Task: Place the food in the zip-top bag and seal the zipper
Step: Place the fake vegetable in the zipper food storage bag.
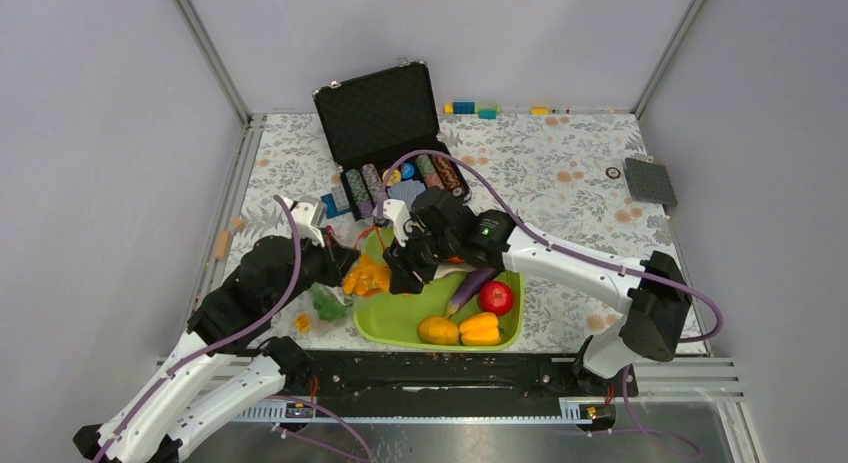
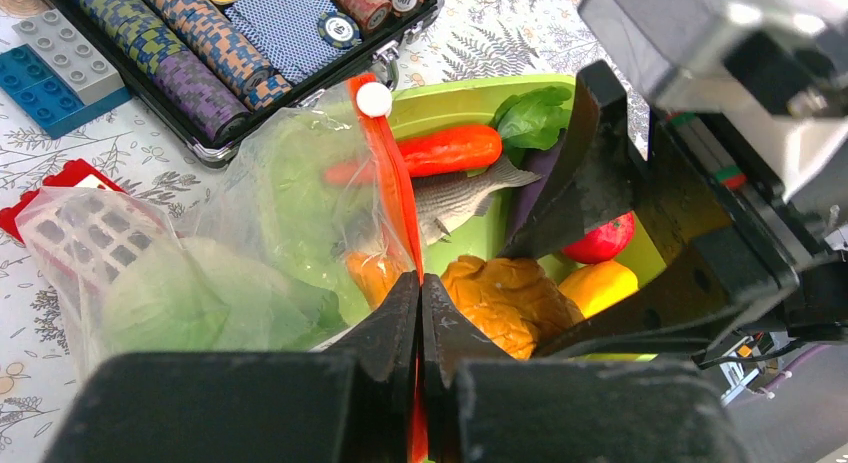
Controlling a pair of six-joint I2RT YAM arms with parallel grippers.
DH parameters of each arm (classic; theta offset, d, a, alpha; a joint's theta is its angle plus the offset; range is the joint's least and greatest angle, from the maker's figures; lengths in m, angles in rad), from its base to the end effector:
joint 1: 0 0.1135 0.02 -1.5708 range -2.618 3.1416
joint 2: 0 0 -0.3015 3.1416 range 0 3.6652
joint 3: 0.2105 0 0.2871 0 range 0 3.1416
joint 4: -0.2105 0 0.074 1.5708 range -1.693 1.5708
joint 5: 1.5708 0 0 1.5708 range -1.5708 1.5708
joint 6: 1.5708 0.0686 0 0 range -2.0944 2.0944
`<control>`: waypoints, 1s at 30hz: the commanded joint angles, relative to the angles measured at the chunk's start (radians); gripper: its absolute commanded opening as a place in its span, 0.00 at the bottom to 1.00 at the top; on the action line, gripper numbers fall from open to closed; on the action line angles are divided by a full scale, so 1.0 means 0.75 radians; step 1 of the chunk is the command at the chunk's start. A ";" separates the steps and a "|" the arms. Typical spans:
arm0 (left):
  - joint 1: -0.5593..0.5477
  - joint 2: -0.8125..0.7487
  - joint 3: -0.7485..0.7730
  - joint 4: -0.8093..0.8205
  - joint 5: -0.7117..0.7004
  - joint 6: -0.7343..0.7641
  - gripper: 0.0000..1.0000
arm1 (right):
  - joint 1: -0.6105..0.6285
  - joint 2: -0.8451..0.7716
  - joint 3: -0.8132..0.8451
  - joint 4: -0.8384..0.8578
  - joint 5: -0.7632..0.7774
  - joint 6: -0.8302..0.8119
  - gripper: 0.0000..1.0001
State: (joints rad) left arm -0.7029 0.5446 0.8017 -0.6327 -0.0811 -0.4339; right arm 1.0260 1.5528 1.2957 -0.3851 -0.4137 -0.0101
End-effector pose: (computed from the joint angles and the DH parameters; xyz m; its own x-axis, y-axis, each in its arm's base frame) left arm 0.1187 -0.0933 0.3469 -0.5006 -0.1250 -0.8566 0.4148 0.8339 -0.3641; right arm 0.1894 0.3657 0.3196 -0.3008 -0.5142 -0.8032 -0.9530 0.1940 0.2327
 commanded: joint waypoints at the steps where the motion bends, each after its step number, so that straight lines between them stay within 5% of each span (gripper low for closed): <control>1: 0.002 -0.010 0.005 0.111 0.062 0.016 0.00 | -0.053 -0.009 0.020 0.042 -0.050 0.102 0.22; 13: 0.003 0.015 0.015 0.116 0.118 0.030 0.00 | -0.114 -0.041 -0.092 0.104 -0.160 0.164 0.22; 25: 0.002 0.061 0.015 0.136 0.229 0.043 0.00 | -0.129 0.179 0.087 0.200 -0.098 0.578 0.28; 30: 0.002 0.056 0.008 0.154 0.243 0.041 0.00 | -0.125 0.240 0.117 0.198 0.078 0.836 0.36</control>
State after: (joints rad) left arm -0.7033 0.5911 0.8013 -0.6109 0.0544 -0.4141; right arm 0.9329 1.7103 1.3338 -0.2749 -0.4557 0.4194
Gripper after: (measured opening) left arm 0.010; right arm 0.558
